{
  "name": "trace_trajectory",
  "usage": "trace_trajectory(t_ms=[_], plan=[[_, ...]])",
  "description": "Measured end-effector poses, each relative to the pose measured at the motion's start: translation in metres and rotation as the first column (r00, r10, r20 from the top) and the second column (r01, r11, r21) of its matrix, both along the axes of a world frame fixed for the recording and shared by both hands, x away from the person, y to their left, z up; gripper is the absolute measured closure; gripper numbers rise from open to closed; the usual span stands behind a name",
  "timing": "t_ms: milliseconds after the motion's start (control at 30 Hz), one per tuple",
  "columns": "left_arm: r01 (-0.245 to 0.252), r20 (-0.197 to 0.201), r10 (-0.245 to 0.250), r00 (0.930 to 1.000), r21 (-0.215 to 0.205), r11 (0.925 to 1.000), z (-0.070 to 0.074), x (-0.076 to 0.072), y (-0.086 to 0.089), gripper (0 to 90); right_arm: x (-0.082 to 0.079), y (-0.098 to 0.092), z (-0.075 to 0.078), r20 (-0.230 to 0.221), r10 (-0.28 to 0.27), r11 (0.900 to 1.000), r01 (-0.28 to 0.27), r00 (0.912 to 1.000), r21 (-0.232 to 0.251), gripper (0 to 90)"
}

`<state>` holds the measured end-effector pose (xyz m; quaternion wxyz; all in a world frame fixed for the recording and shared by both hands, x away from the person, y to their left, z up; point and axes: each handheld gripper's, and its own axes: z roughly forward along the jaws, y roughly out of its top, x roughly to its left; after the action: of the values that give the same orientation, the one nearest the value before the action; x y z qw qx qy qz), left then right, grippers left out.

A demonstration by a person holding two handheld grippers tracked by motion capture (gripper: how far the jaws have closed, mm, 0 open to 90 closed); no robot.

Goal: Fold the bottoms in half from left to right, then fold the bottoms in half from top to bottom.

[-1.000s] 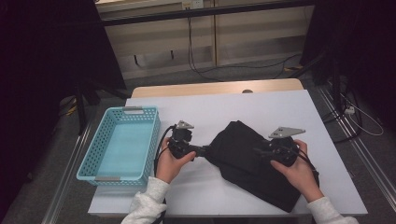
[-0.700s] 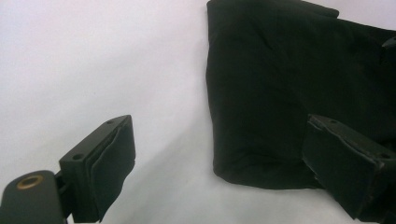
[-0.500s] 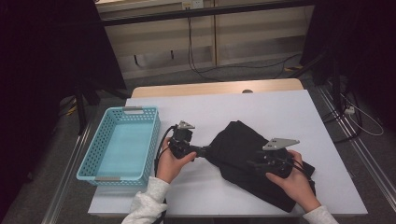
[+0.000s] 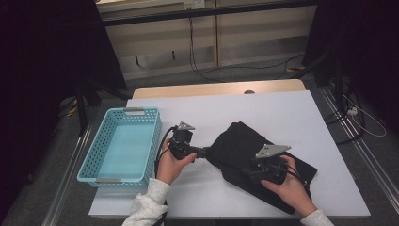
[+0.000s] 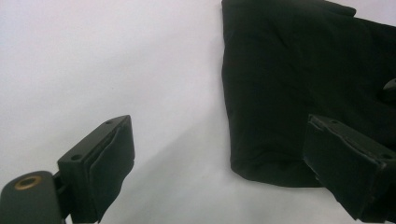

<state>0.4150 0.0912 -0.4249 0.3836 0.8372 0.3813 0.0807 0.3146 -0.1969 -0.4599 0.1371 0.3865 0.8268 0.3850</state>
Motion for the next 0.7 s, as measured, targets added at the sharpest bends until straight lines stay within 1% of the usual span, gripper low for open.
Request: trace_trajectory(t_ms=[33,133,200,233,267,333,367,400,433,467,500,533,567,633,700], plan=[[0.003,-0.002,-0.003,1.0,0.0,1.0,-0.0001,0.0002,0.0,9.6,-0.0001,0.0004,-0.0003,0.008,0.005,1.0,-0.005,1.0,0.001,45.3],[0.001,-0.001,-0.001,1.0,-0.003,1.0,0.0001,0.0001,0.0004,9.6,-0.0001,0.0003,0.0003,0.005,0.012,1.0,-0.012,0.9999,-0.004,46.1],[-0.004,-0.002,0.004,1.0,-0.007,1.0,0.0006,0.0,0.0005,9.6,-0.0005,0.0008,0.0002,0.012,0.014,1.0,-0.013,0.9998,-0.019,47.4],[0.001,0.004,-0.001,1.0,-0.003,1.0,0.0014,0.0001,0.0012,9.6,-0.0015,0.0022,-0.0006,0.026,0.015,0.999,-0.014,0.9995,-0.037,50.1],[0.001,0.004,-0.001,1.0,-0.003,1.0,0.0014,0.0001,0.0012,9.6,-0.0021,0.0026,-0.0011,0.037,0.018,0.999,-0.017,0.9992,-0.045,50.9],[0.001,0.008,-0.001,1.0,-0.006,1.0,0.0026,-0.0003,0.0018,9.6,-0.0024,0.0028,-0.0014,0.043,0.02,0.999,-0.018,0.9989,-0.051,52.7],[-0.004,0.01,0.005,0.9999,-0.01,0.9999,0.0034,-0.0005,0.002,9.6,-0.0025,0.0025,-0.0016,0.055,0.017,0.998,-0.014,0.9983,-0.064,56.9],[-0.004,0.01,0.005,0.9999,-0.01,0.9999,0.0034,-0.0005,0.002,9.6,-0.0025,0.0025,-0.0016,0.055,0.017,0.998,-0.014,0.9983,-0.064,56.9],[-0.005,0.012,0.005,0.9999,-0.01,0.9999,0.0035,-0.0005,0.0021,9.6,-0.0021,0.0021,-0.0014,0.055,0.014,0.998,-0.011,0.9984,-0.064,60.2],[-0.005,0.011,0.005,0.9999,-0.01,0.9999,0.0035,-0.0008,0.0019,9.6,-0.0012,0.0007,-0.0009,0.054,0.006,0.998,-0.003,0.9985,-0.061,65.9],[-0.003,0.012,0.003,0.9999,-0.008,1.0,0.0035,-0.0012,0.002,9.6,-0.0005,0.0002,-0.0009,0.056,0.01,0.998,-0.006,0.9984,-0.061,69.8],[-0.003,0.013,0.003,0.9999,-0.01,0.9999,0.0034,-0.0017,0.0018,9.6,-0.0005,0.0002,-0.0009,0.056,0.01,0.998,-0.006,0.9984,-0.061,69.8],[0.007,0.006,-0.007,1.0,-0.003,1.0,0.0036,-0.0019,0.0029,9.6,0.0016,-0.0004,-0.0006,0.057,0.011,0.998,-0.008,0.9983,-0.057,75.1],[0.009,0.005,-0.009,1.0,0.002,1.0,0.0035,-0.0017,0.004,9.6,0.0036,-0.0003,0.0005,0.05,0.016,0.999,-0.014,0.9986,-0.052,78.2],[-0.01,0.012,0.01,0.9999,-0.012,0.9999,0.0025,-0.0021,0.0045,9.6,0.0042,-0.0002,0.0006,0.053,0.019,0.999,-0.016,0.9984,-0.052,79.5]])
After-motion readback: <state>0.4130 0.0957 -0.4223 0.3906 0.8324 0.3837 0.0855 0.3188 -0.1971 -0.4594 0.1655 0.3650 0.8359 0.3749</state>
